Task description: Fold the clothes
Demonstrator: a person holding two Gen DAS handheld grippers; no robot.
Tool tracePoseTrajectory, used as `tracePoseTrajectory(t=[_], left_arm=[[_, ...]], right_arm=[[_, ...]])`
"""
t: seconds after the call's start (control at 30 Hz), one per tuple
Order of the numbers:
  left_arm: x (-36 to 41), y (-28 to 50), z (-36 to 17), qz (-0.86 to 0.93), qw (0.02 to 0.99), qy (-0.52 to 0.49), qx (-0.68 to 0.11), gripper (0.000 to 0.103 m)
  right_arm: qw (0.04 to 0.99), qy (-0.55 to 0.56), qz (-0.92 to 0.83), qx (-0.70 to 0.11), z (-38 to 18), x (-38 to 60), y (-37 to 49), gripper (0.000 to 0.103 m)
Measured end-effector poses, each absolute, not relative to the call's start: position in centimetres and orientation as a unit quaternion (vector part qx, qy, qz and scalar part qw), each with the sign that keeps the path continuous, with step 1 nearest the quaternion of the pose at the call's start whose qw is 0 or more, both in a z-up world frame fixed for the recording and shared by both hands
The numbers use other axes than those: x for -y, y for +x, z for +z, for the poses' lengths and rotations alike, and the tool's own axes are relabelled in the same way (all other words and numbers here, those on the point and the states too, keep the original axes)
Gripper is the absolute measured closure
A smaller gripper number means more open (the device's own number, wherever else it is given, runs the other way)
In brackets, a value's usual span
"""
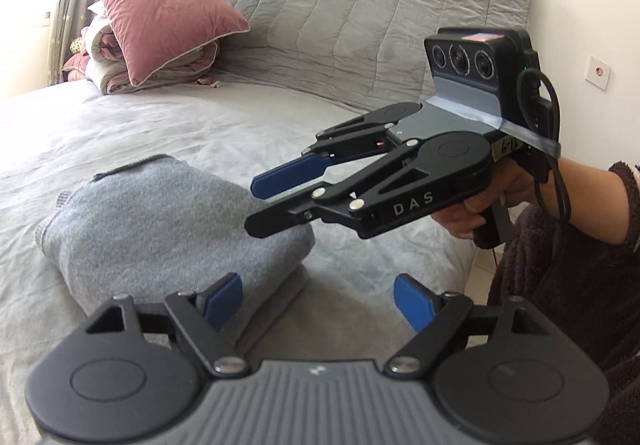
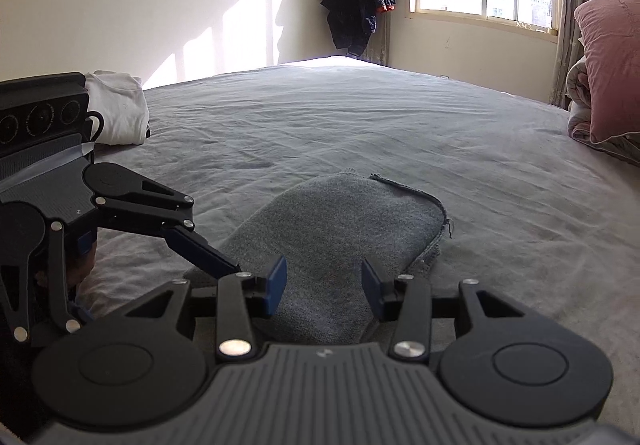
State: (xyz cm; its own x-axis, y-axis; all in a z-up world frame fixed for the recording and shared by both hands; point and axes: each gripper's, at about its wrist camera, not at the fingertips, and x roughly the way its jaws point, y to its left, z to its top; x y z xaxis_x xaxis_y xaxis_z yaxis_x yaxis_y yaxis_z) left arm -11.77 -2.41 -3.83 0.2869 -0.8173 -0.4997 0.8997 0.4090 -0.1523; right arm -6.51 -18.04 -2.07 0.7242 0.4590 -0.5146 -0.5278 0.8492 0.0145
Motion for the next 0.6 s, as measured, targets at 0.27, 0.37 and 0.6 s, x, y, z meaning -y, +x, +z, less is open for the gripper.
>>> tracePoseTrajectory(t=[0.27, 0.37, 0.6], left_arm=[[3.7, -13.3, -5.0, -0.571, 0.755, 0.128, -0.295, 0.017], [3.5, -13.4, -4.8, -0.578, 0.747, 0.131, -0.303, 0.016], [0.0, -10.0, -2.5, -0.545, 0.776, 0.016, -0.318, 0.011]], right_arm=[[0.921, -0.062, 0.248, -0.292, -3.1, 18.4, -7.2, 0.044], [0.920, -0.018, 0.234, -0.314, -3.1, 19.6, -6.8, 0.035], [0.905, 0.127, 0.177, -0.366, -2.5, 21.8, -7.3, 0.034]])
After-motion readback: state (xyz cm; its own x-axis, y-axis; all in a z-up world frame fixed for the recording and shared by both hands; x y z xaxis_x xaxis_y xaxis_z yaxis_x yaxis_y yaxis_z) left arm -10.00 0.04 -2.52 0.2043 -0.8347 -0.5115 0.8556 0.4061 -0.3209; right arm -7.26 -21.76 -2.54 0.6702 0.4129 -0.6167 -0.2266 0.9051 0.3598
